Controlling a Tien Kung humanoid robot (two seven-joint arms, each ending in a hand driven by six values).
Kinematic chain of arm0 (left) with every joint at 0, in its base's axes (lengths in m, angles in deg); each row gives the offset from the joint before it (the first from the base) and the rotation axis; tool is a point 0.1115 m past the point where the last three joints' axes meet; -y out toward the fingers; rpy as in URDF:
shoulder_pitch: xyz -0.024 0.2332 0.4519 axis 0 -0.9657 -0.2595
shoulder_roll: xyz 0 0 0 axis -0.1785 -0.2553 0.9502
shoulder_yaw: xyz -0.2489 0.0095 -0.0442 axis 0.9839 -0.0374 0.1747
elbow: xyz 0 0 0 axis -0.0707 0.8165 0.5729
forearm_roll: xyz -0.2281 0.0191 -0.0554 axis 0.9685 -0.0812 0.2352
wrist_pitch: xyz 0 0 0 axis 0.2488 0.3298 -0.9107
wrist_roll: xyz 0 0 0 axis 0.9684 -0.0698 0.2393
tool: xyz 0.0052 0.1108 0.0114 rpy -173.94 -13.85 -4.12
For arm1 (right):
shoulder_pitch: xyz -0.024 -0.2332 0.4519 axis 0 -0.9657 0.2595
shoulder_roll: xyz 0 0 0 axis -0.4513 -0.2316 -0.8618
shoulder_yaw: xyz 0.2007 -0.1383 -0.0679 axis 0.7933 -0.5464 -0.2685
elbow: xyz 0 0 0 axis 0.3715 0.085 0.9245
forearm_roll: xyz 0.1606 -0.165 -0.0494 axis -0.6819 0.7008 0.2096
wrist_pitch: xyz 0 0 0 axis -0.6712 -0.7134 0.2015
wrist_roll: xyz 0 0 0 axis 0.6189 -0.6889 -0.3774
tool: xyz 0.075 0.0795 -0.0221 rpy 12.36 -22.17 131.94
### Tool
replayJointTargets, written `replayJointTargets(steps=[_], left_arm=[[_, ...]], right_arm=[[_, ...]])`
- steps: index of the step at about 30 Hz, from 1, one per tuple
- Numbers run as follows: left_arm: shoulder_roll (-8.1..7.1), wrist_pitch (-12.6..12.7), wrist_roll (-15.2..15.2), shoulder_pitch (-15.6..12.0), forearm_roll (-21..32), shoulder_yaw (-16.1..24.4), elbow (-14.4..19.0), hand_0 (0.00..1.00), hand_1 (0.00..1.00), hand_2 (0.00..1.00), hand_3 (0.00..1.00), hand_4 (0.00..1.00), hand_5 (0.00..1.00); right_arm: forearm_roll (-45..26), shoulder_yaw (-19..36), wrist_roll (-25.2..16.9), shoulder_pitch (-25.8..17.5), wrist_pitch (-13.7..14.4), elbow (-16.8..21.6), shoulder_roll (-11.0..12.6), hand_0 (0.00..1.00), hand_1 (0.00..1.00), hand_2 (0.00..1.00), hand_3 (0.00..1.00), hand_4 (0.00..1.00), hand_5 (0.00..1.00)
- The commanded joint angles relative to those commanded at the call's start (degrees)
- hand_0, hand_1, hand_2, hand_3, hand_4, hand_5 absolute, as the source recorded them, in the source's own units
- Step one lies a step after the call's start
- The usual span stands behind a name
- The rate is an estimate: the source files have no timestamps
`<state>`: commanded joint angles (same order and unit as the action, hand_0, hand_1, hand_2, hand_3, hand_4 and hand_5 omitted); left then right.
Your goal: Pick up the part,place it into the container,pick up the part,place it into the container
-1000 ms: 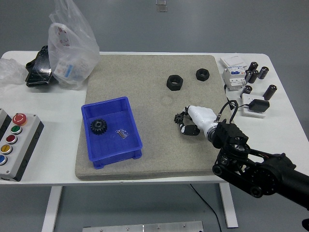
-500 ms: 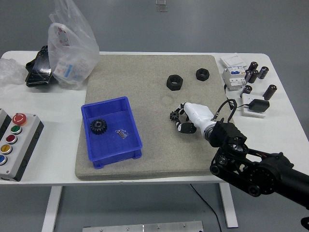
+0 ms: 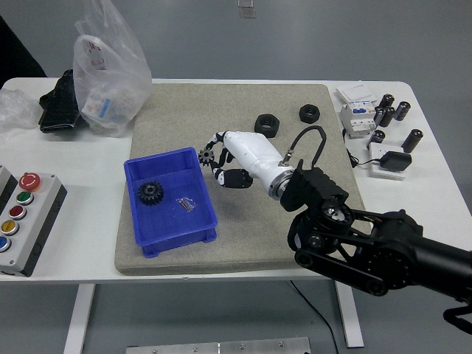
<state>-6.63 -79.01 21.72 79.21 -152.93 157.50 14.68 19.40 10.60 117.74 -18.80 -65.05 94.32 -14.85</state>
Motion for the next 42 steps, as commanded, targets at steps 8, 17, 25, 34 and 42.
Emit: replayJointTargets(steps=[8,17,25,34,42], left_arm=[[0.01,0.0,0.1,-0.1,-0.1,0.2,0.0,0.64,0.647,0.602,0.619,0.708,0.277],[0.01,0.0,0.1,0.0,-0.3,0.3,0.0,0.64,0.647,0.579,0.619,0.708,0.278],[0.07,0.0,0.0,-0.1,-0.5,0.5,0.0,0.64,0.647,0.581,0.619,0.708,0.277],[0.32,0.1,0.0,-0.5,-0.6,0.9,0.0,0.64,0.647,0.583,0.619,0.707,0.277],[0.53,0.0,-0.3,-0.5,-0.3,0.8,0.0,0.64,0.647,0.579,0.619,0.707,0.277]], right_arm=[[0.2,-2.5,0.2,1.3,-1.1,0.1,-0.6,0.266,0.628,0.789,0.774,0.506,0.269],[-0.2,-2.1,-0.2,0.8,-1.4,0.0,-0.6,0.251,0.593,0.816,0.829,0.533,0.271],[-4.8,6.1,-3.0,-4.8,2.2,-0.3,1.4,0.244,0.578,0.807,0.805,0.535,0.282],[-12.6,22.3,-12.6,-16.5,10.5,-1.7,4.0,0.385,0.613,0.75,0.752,0.549,0.252],[-21.8,35.9,-23.2,-25.6,11.4,-3.2,3.2,0.474,0.651,0.749,0.752,0.566,0.242]])
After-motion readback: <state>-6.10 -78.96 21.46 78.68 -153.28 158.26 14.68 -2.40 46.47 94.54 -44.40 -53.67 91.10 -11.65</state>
